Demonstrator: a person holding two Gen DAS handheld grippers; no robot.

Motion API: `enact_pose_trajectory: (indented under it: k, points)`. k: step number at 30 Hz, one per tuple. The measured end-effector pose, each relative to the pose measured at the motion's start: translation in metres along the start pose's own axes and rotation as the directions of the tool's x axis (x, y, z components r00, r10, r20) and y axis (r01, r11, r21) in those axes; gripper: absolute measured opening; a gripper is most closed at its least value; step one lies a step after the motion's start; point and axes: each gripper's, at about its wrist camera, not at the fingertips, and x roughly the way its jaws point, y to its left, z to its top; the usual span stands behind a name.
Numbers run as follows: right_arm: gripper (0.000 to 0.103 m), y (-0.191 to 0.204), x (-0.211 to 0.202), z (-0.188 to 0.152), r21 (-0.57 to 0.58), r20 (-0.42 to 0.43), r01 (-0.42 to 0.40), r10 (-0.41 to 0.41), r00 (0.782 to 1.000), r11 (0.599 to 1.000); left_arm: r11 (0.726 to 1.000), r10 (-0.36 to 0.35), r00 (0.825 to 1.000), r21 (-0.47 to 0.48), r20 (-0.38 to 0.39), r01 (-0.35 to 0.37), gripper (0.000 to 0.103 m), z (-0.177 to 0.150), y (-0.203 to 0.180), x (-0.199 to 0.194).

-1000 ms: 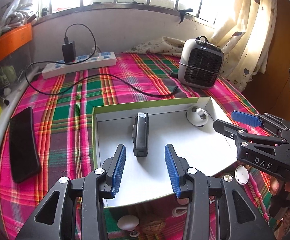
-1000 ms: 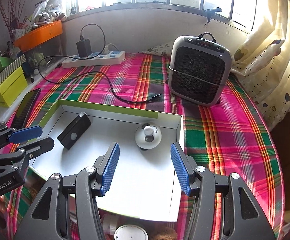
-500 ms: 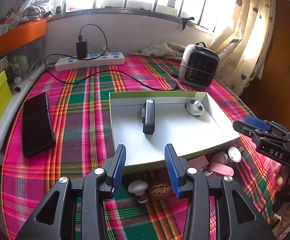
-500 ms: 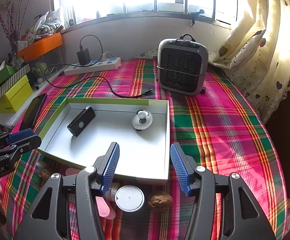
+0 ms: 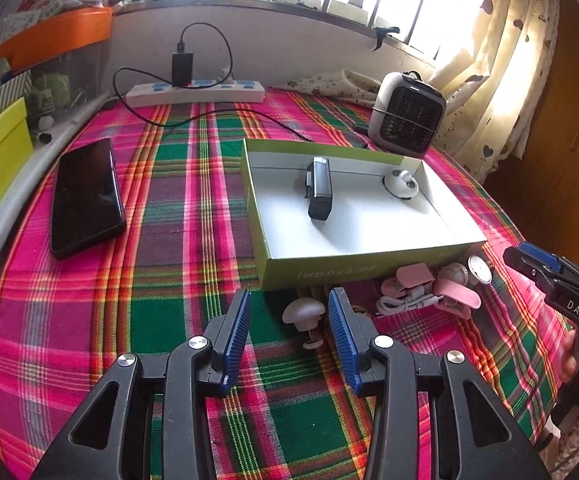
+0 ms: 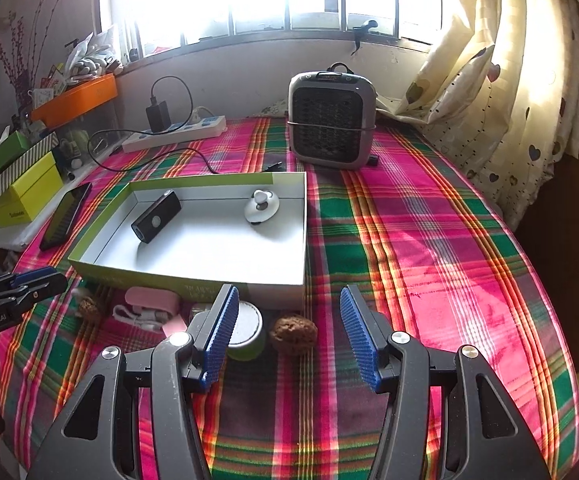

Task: Organize objects
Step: 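Withdraw both open grippers from the box toward the remaining objects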

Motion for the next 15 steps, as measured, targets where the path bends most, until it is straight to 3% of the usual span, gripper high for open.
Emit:
enact_pose_trajectory:
  k: [15]
  points:
    - [0.054, -0.011, 0.003, -0.010, 0.031, -0.021, 0.028, -0.028, 0.999, 0.999, 1.000, -0.019, 0.999, 0.006, -0.027, 0.019, 0.038, 0.001, -0.001, 0.014]
